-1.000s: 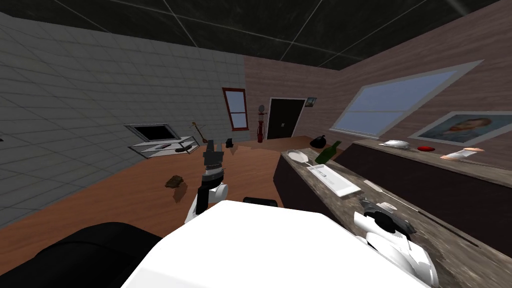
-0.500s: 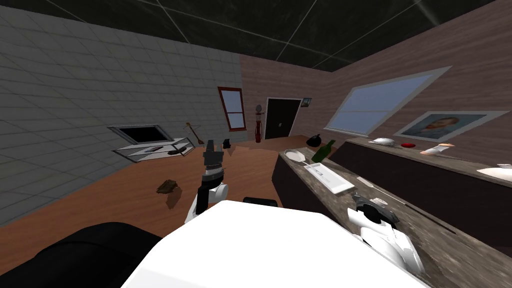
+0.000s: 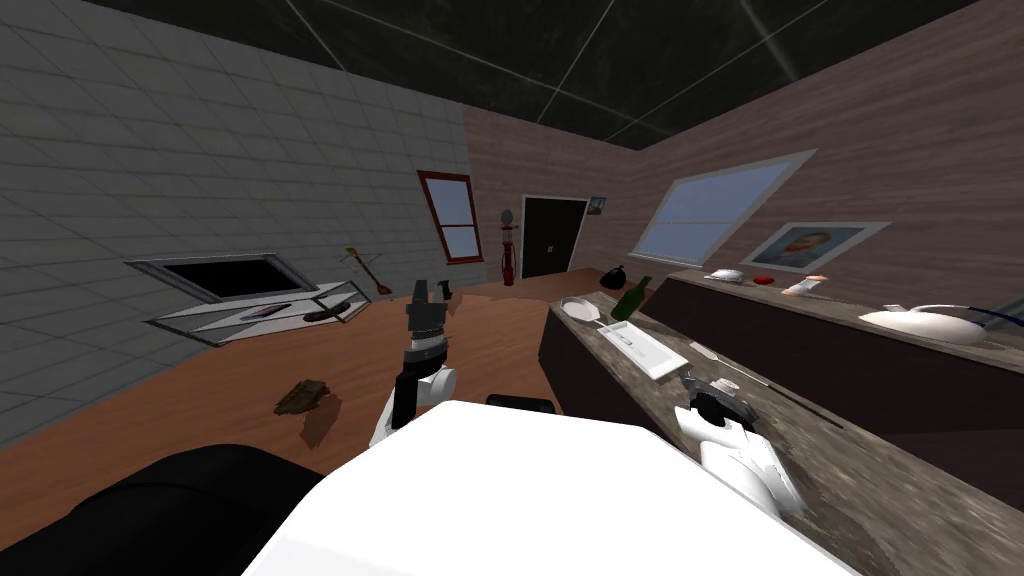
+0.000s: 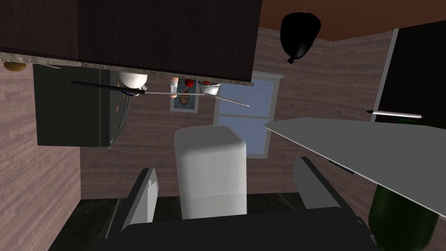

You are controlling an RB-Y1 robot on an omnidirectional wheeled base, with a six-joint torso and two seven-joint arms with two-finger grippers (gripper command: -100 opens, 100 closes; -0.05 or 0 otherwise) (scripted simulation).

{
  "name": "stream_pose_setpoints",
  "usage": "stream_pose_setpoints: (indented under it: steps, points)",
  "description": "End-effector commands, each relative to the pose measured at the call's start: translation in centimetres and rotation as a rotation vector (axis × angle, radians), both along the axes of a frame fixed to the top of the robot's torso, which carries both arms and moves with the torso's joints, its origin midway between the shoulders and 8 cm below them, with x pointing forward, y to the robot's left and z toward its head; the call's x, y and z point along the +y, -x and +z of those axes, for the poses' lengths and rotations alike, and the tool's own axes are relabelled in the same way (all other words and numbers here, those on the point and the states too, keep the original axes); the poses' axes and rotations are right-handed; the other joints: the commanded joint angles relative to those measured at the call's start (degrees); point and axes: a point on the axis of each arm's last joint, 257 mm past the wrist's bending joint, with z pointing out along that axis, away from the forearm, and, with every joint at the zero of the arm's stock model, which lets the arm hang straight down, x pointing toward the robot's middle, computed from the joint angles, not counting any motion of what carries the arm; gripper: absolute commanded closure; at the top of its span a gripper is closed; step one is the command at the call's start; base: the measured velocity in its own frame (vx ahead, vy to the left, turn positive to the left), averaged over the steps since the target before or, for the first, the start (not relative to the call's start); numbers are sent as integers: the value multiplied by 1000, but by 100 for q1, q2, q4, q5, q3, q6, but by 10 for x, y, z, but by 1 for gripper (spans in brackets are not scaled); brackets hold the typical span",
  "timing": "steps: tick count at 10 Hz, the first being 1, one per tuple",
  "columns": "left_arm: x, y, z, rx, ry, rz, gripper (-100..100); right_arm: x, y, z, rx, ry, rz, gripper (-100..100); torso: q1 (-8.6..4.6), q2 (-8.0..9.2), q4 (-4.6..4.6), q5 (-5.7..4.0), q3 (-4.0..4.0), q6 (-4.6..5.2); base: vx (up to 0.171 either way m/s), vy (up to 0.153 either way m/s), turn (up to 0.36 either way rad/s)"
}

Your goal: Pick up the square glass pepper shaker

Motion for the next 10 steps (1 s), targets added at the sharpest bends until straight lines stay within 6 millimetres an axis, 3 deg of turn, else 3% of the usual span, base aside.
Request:
stream_pose_setpoints:
  steps: [1,4,6,9,10]
  points:
    - [0,0,0,0,0,0,0,15,-24,-1,5,-2,46,-100,0,0,0,0,0,0,89,-39,-450]
    - [0,0,0,0,0,0,0,18,-27,-1,-7,-10,50,-100,5,7,1,0,3,-9,18,-2,-27]
    - [0,0,0,0,0,0,0,52,-65,-1,-16,-15,124,-100,-1,-2,0,0,-1,0,75,-29,-399]
    - [0,0,0,0,0,0,0,52,-65,0,-14,-9,123,-100,4,8,1,0,4,-9,17,0,-9]
    - [0,0,0,0,0,0,0,74,-87,5,-23,-3,160,-100,4,17,3,0,9,-7,69,-33,-308]
